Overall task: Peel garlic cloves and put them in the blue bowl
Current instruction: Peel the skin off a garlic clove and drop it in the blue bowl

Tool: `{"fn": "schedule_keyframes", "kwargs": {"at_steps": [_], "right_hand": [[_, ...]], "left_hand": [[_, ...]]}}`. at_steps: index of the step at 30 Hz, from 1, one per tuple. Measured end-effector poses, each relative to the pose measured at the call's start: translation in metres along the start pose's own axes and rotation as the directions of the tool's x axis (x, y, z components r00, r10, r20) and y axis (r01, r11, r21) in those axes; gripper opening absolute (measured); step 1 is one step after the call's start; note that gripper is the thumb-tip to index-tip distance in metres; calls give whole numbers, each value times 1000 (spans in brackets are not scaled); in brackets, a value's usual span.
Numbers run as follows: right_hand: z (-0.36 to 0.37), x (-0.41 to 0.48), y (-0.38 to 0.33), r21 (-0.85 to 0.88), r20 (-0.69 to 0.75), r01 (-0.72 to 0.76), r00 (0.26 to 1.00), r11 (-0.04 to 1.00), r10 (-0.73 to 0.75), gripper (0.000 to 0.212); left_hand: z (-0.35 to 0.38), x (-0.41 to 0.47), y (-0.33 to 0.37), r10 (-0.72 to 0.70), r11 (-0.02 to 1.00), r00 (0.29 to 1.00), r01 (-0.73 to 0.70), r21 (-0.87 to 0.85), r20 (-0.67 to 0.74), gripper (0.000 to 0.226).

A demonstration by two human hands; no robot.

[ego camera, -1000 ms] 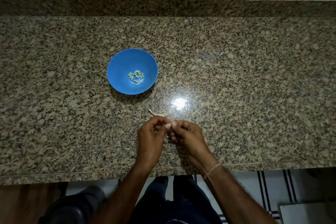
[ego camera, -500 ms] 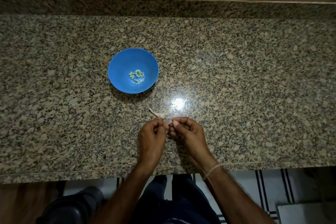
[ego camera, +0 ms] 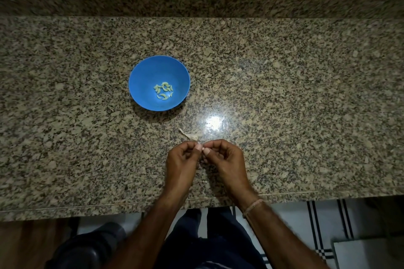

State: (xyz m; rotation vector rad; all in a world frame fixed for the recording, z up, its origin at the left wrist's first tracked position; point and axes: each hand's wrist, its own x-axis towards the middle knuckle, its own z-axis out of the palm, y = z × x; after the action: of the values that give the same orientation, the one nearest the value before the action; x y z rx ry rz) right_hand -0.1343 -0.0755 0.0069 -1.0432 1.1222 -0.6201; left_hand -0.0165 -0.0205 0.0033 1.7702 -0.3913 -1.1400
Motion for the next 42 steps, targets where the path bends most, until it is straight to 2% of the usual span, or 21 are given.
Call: {"fn": "schedule_keyframes", "kwargs": {"at_steps": [6, 12, 14, 17, 21, 23, 25, 28, 32, 34, 37, 40, 42], "right_hand": [[1, 1, 0, 13, -50, 2, 999, 1000, -1, 10], [3, 2, 1, 37, -52, 14, 999, 999, -12, 10], [4, 4, 2, 62, -60, -9, 998, 998, 13, 9], [6, 6, 4, 140, -79, -103, 990, 985, 114, 9], [7, 5, 10, 198, 35, -177, 984, 964, 173, 13], [7, 2, 11, 155, 47, -179, 984, 972, 174, 17], [8, 2, 12, 122, -8, -195, 980, 973, 198, 20], [4, 9, 13, 72, -101, -193, 975, 979, 200, 17], [-14, 16, 12, -143, -173, -70, 984, 987, 45, 12], [-20, 17, 12, -280, -164, -6, 986, 960, -42, 19], [-22, 19, 14, -358, -139, 23, 987, 933, -78, 23], [-22, 19, 18, -541, -82, 171, 964, 823, -254, 20], [-17, 18, 20, -648, 35, 285, 938, 706, -346, 17]], "left_hand": [[2, 1, -4, -1, 998, 999, 3, 62, -34, 18], [7, -4, -5, 56, 977, 994, -35, 209, -95, 21], [8, -4, -5, 139, 939, 988, -110, 326, -66, 18], [10, -7, -5, 310, 827, 951, -274, 490, 10, 15], [13, -3, -2, 351, 798, 935, -325, 507, 48, 13], [11, 5, -7, 291, 829, 955, -281, 483, 56, 16], [9, 10, -12, 200, 887, 979, -199, 418, 41, 16], [5, 8, -14, 141, 925, 990, -127, 358, -14, 12], [-3, 5, -15, 155, 937, 985, -122, 326, -76, 12], [-3, 5, -15, 177, 929, 980, -138, 342, -86, 12], [0, 5, -16, 187, 933, 976, -143, 331, -107, 15], [-2, 5, -17, 226, 921, 962, -161, 354, -152, 24], [-6, 5, -19, 255, 910, 948, -168, 380, -192, 26]]}}
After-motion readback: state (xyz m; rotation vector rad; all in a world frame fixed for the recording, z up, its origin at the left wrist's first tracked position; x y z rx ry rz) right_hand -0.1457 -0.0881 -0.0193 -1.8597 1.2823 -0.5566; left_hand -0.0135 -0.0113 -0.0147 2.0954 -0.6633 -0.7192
